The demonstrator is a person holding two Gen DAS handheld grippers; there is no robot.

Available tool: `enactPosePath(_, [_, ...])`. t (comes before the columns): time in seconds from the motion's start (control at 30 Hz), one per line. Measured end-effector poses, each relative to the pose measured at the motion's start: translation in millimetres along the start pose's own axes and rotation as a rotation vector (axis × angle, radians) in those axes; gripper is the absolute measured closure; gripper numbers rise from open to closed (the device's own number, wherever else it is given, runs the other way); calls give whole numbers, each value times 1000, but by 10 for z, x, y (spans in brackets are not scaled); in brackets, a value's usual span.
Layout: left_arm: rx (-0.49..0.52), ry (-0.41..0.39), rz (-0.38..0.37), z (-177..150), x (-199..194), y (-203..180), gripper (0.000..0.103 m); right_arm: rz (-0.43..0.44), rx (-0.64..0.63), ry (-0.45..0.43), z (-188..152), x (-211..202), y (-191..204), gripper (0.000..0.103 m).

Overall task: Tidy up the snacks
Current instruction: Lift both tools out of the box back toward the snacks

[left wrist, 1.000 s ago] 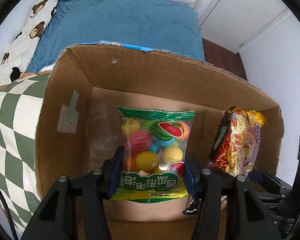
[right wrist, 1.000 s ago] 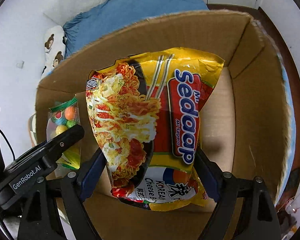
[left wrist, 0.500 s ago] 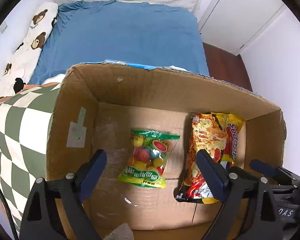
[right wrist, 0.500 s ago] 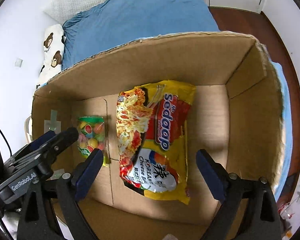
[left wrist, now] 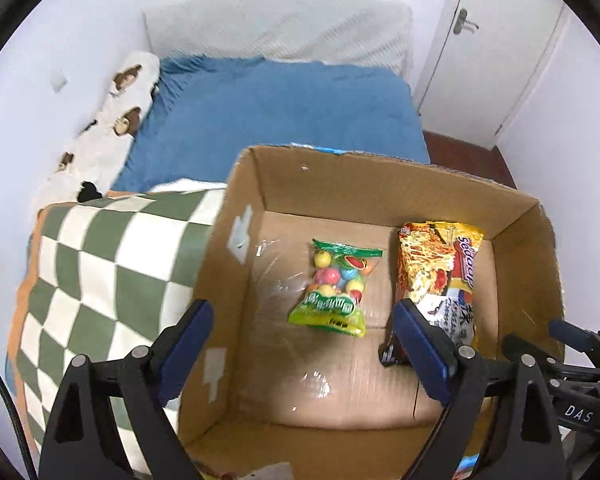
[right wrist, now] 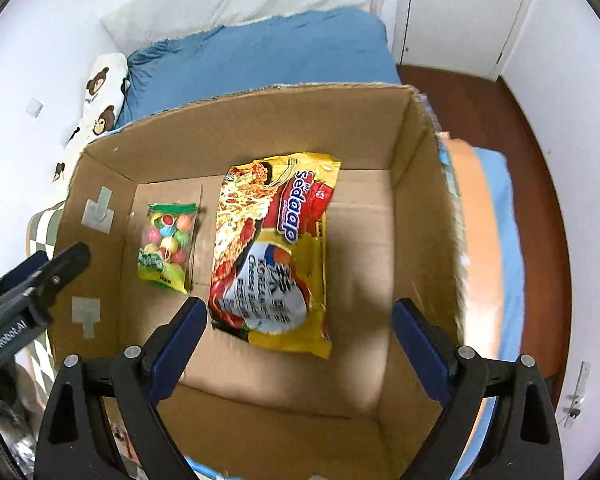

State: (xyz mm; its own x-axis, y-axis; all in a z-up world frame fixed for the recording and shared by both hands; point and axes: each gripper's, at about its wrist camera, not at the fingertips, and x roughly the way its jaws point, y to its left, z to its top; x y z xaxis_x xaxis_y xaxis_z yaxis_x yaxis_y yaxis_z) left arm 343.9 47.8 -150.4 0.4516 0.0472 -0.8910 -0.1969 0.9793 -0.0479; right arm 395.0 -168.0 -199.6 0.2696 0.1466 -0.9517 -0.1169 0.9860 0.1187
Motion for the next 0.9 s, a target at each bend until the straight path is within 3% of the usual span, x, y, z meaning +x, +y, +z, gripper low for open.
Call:
enactPosePath(0.37, [5,-123,12,-500,-794,-53,11,-9,-44,-180,-636,-908,21,7])
enactPosePath(0.5, [13,-147,0,-654,-1019,-62,11,11,-39,-202,-869,-1155,51,7])
enactPosePath(0.73, [29,-153,-9,-962,-1304,45,11,49,-3,-203,-1356,-1440,115,7])
enactPosePath(0.9, [50,-85,-2,-1380,-1251,185,11,83,65,-135,-1846,-1336,53,7])
